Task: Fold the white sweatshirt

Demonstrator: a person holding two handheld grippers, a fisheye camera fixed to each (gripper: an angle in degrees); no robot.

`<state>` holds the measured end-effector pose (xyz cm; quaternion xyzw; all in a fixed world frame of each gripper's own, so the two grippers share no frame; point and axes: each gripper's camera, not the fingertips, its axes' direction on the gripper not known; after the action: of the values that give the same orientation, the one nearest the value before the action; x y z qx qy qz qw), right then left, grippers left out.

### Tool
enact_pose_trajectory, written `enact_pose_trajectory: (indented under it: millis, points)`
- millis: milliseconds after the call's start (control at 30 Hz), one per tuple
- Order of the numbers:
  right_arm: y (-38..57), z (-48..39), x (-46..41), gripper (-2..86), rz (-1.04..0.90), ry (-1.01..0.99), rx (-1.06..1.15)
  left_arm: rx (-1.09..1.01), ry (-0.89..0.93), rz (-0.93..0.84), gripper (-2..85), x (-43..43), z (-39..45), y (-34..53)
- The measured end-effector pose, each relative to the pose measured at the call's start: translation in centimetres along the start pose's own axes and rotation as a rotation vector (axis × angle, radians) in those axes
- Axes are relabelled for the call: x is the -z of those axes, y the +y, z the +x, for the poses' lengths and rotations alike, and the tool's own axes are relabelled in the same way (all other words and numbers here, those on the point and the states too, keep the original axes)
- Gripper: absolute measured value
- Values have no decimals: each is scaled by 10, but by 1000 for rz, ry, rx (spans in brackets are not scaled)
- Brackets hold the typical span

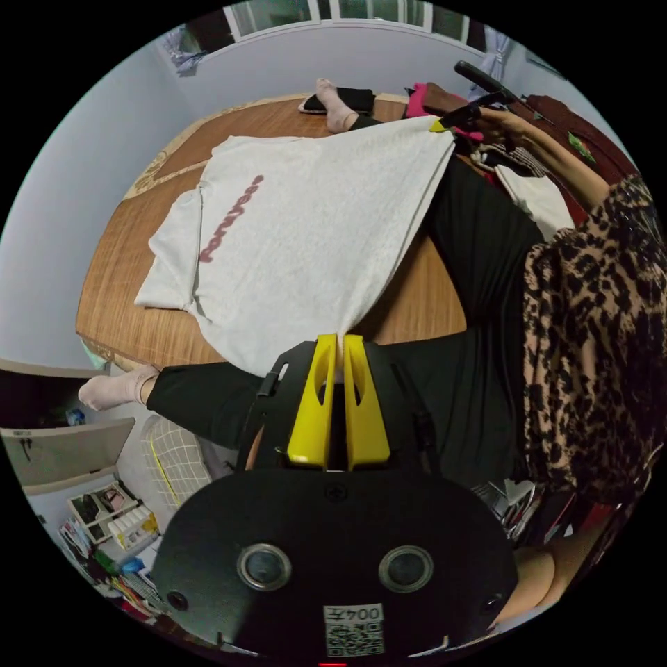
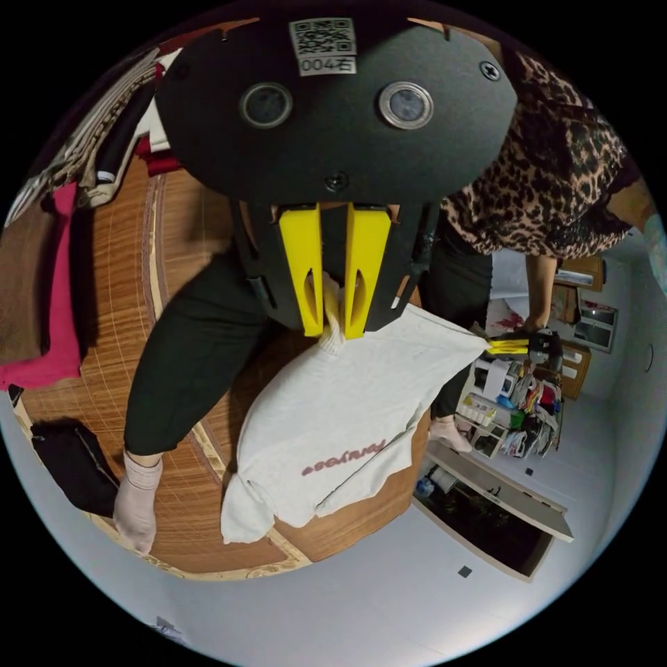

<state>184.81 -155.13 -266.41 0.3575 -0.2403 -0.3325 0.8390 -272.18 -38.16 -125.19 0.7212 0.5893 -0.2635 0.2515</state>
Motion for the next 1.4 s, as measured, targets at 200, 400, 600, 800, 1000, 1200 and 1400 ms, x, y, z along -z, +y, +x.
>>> enact_pose_trajectory:
  millis: [200,400,600,800,1000,1200,1400]
  points:
    - [44,1,-6,67,-180,-24,21,-117,180,-100,24,-17,6,23]
    - [36,9,44,101,17,-135,43,-66,394,142,62,26,-54,48]
    - [-47,-15,-1,164,171,-81,158,279,304,470,131,22,-171,9]
    - [-129,-22,-147,193,134,55,178,517,206,235,139,-135,-236,-60]
    - [-161,-13,-249,205,32,234,214,485,-24,83,123,-191,-222,-69]
    - [-154,12,-329,174,1,429,208,440,-67,232,110,-146,-233,-85]
    - [-157,18,-343,163,54,446,214,366,-146,253,95,-113,-333,-189]
